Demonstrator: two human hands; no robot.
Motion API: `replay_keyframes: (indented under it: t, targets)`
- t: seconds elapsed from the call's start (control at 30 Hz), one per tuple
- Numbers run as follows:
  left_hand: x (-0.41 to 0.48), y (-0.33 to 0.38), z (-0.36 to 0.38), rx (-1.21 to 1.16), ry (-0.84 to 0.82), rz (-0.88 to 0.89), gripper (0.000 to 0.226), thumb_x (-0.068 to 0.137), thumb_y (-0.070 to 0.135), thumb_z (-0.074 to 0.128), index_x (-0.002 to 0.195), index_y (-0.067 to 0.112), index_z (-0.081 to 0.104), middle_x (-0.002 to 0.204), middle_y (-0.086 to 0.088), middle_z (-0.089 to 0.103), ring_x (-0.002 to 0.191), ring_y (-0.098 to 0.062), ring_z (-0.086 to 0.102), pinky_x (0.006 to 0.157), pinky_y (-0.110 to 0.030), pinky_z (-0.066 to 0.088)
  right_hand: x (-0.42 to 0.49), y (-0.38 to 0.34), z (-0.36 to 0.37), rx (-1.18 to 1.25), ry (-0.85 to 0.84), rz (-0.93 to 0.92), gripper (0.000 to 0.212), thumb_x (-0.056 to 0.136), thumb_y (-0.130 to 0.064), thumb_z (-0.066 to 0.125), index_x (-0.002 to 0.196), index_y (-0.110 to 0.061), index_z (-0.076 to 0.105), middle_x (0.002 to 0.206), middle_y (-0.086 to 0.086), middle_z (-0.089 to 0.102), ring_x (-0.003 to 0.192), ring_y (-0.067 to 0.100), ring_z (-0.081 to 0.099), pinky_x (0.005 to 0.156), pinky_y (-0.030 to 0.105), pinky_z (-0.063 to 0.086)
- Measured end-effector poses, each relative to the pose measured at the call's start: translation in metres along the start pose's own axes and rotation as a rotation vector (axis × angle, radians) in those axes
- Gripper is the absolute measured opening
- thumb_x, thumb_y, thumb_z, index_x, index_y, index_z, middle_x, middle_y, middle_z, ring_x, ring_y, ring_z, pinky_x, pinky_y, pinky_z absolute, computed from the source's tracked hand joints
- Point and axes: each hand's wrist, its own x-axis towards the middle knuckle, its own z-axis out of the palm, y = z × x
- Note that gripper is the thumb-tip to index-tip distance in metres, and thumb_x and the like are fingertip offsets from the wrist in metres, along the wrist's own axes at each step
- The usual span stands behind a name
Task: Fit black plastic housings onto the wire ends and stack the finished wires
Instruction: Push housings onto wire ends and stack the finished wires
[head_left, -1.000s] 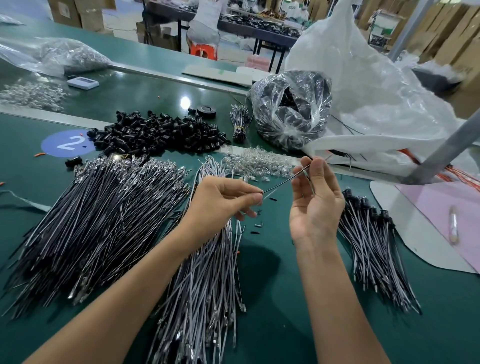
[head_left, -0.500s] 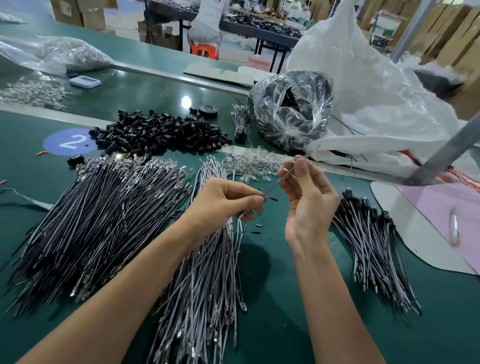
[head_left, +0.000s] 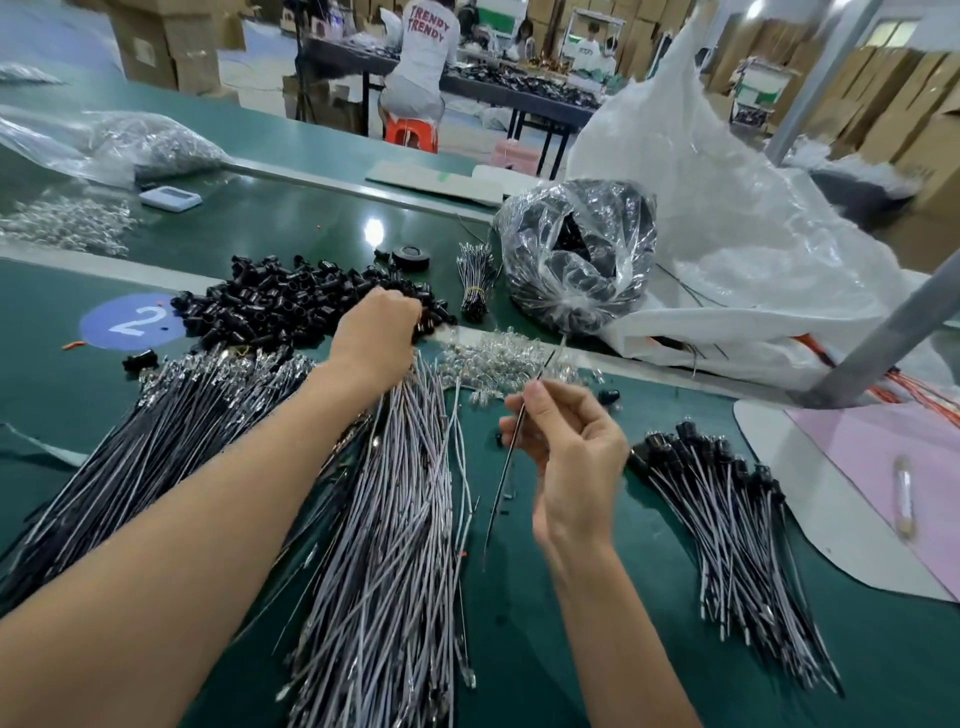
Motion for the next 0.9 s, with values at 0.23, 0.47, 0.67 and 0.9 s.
replay_keyframes:
  t: [0.23, 0.47, 0.67, 0.9]
  targets:
    - [0.025, -0.016, 0.010, 0.127, -0.055, -0.003, 0.034, 0.082, -0.017, 0.055, 0.106, 0.002, 0.069, 0.112, -0.010, 0.055, 0.099, -0.030, 0.059, 0.081, -0.041, 0.054, 0.004, 0.003, 0.001, -0.004, -0.012, -0.011, 0.002, 0.086, -0.004, 0.067, 0.087, -0.005, 0.067, 0.074, 0.012, 0.072, 0.058, 0.020, 0.066, 0.053, 0.024, 0.053]
    - [0.026, -0.019, 0.020, 0.187, -0.003, 0.139, 0.036, 0.083, -0.016, 0.051, 0.108, 0.010, 0.058, 0.100, -0.006, 0.055, 0.092, -0.029, 0.061, 0.062, -0.035, 0.037, 0.002, 0.005, 0.002, -0.030, -0.048, -0.023, 0.003, 0.086, -0.005, 0.068, 0.088, -0.004, 0.067, 0.073, 0.011, 0.072, 0.058, 0.020, 0.065, 0.054, 0.024, 0.053]
    - [0.027, -0.022, 0.019, 0.266, 0.001, 0.210, 0.026, 0.086, -0.009, 0.053, 0.100, 0.013, 0.054, 0.087, 0.001, 0.045, 0.090, -0.025, 0.061, 0.062, -0.033, 0.033, 0.001, 0.007, 0.003, -0.040, -0.063, -0.026, 0.006, 0.084, -0.008, 0.070, 0.087, -0.005, 0.066, 0.072, 0.011, 0.071, 0.056, 0.020, 0.064, 0.054, 0.024, 0.052]
    - [0.010, -0.010, 0.008, 0.080, 0.187, 0.156, 0.011, 0.093, 0.008, 0.058, 0.103, 0.008, 0.057, 0.091, -0.008, 0.068, 0.088, -0.023, 0.056, 0.089, -0.033, 0.041, 0.002, 0.004, 0.002, -0.045, -0.064, -0.063, 0.007, 0.085, -0.006, 0.070, 0.082, -0.011, 0.067, 0.070, 0.002, 0.068, 0.056, 0.015, 0.060, 0.053, 0.023, 0.050]
